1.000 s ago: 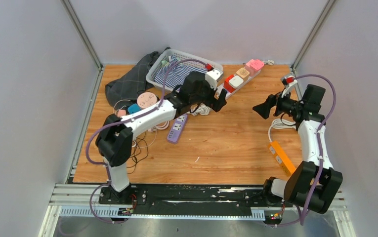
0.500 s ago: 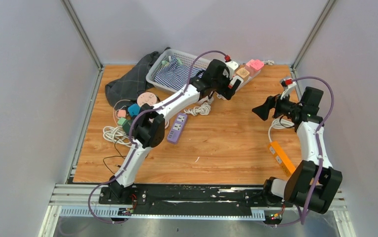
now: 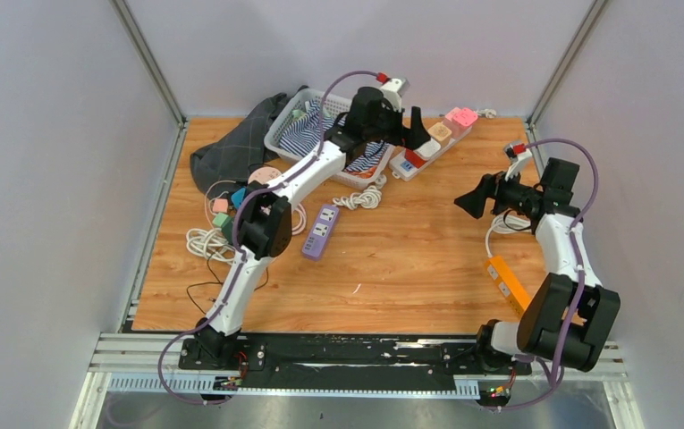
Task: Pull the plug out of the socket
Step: Move the socket to the corner of the board.
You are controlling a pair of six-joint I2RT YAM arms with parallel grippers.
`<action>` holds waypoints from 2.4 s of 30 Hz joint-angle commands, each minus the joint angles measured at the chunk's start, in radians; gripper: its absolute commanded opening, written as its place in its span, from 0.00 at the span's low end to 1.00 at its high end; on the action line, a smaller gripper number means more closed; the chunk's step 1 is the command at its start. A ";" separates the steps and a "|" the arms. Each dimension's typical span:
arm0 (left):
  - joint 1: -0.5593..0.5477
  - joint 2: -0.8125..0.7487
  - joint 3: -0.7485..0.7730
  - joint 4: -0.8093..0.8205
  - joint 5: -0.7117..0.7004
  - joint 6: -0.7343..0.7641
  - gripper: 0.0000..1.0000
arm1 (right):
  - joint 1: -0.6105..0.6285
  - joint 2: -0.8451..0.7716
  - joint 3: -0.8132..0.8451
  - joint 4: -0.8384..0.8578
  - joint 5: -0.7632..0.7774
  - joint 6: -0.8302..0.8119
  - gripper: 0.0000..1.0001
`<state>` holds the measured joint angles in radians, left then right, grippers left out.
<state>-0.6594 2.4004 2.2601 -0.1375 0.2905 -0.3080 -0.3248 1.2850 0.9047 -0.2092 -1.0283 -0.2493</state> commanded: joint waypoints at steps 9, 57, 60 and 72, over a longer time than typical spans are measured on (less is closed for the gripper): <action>0.030 -0.085 -0.160 0.111 0.084 -0.025 0.98 | 0.057 0.163 0.028 0.264 0.056 0.359 1.00; 0.030 -0.485 -0.681 0.127 -0.041 0.165 1.00 | 0.207 0.962 0.375 1.124 0.132 1.377 0.29; 0.030 -0.491 -0.690 0.127 -0.042 0.167 1.00 | 0.205 0.940 0.365 1.086 0.129 1.345 0.23; 0.030 -0.503 -0.708 0.128 -0.014 0.171 1.00 | 0.191 0.843 0.258 1.022 0.102 1.274 0.09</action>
<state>-0.6300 1.9369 1.5703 -0.0120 0.2588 -0.1520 -0.1329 2.1635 1.2251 0.8646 -0.8871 1.0946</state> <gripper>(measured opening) 0.997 0.272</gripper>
